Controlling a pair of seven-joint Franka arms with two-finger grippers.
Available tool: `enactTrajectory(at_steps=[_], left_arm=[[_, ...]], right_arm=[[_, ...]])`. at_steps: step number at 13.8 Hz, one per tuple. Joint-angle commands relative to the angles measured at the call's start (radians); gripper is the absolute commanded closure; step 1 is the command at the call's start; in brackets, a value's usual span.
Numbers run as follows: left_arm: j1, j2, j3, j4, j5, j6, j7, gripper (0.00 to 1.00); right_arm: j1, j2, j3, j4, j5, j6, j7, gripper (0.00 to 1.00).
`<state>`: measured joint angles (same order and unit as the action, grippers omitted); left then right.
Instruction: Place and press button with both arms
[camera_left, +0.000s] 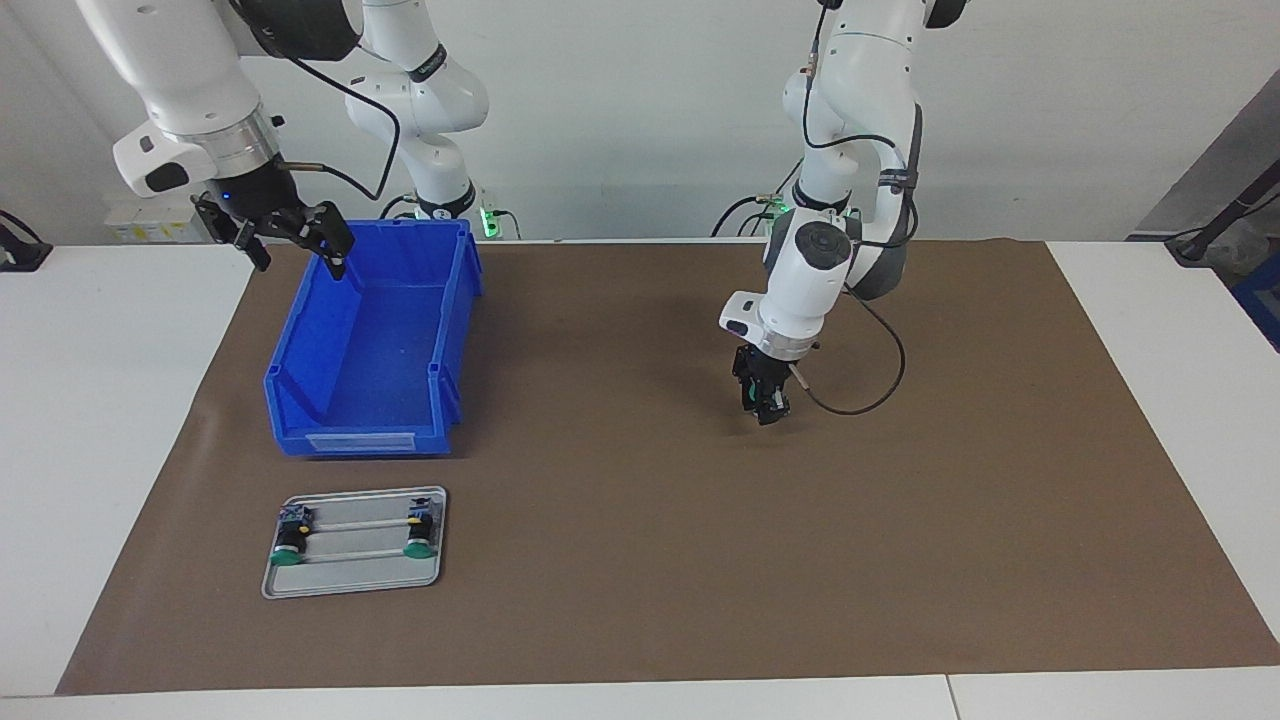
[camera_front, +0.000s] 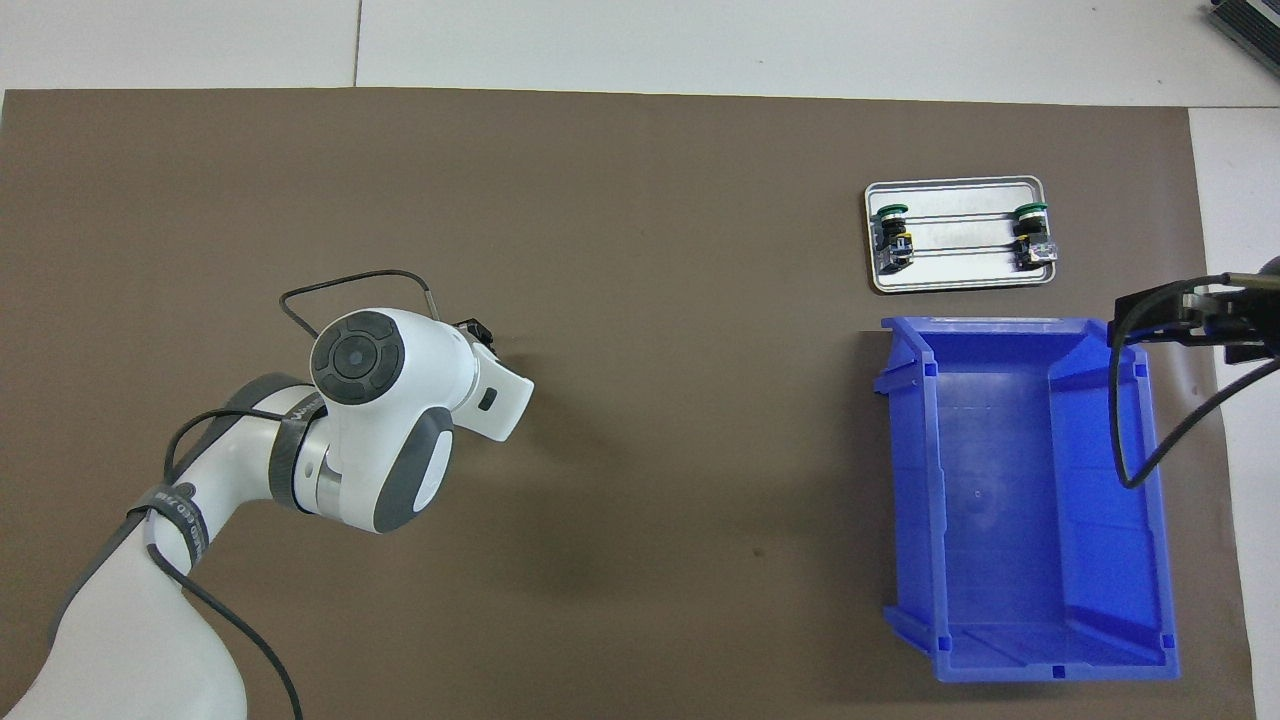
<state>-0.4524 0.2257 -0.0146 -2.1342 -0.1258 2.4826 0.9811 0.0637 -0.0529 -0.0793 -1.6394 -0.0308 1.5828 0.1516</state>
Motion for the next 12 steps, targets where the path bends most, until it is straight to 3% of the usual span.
enactTrajectory(at_steps=[1,12], left_arm=[[0.004,-0.003,0.001,0.003,0.009,-0.011,-0.007,1.0],[0.017,-0.006,0.002,0.005,0.009,-0.014,-0.004,1.0]], right_arm=[[-0.007,-0.024,0.001,-0.025,-0.009,0.0,-0.027,0.01],[-0.009,-0.025,0.001,-0.027,-0.009,0.0,-0.027,0.01]])
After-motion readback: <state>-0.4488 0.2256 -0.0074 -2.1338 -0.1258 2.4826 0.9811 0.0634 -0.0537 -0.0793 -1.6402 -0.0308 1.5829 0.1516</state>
